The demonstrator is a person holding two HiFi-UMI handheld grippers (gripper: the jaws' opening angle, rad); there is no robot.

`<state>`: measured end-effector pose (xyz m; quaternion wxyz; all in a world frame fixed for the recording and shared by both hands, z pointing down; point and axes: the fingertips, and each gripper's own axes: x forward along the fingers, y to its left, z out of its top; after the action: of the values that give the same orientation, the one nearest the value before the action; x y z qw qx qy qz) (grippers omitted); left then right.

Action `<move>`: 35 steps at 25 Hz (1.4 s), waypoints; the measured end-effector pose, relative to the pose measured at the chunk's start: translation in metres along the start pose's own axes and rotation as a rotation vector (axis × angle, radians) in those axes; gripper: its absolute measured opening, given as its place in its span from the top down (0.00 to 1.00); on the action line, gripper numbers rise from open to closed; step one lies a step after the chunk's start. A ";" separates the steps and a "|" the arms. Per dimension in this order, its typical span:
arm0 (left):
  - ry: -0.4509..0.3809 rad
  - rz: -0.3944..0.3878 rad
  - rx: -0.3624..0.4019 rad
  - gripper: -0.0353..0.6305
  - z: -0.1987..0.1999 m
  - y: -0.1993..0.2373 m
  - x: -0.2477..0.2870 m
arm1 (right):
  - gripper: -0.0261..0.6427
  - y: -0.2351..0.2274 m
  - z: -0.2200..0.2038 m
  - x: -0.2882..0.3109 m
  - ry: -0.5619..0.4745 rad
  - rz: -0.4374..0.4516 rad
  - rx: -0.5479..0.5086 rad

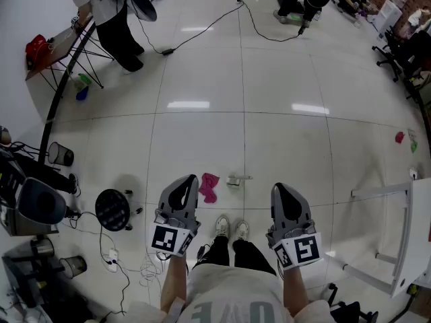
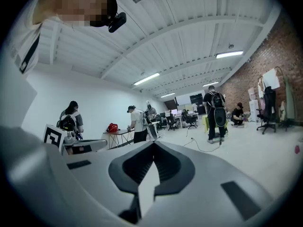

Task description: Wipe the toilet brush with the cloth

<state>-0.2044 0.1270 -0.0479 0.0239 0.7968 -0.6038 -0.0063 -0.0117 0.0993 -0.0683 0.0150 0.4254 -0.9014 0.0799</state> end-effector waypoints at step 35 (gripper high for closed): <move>-0.040 0.147 0.022 0.94 -0.695 0.117 0.028 | 0.96 -0.084 -0.722 0.144 0.047 0.224 0.109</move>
<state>-0.2825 0.0898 0.6522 0.0037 0.7501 -0.6612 -0.0138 -0.0685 0.0500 0.6692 0.0038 0.3201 -0.9370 0.1400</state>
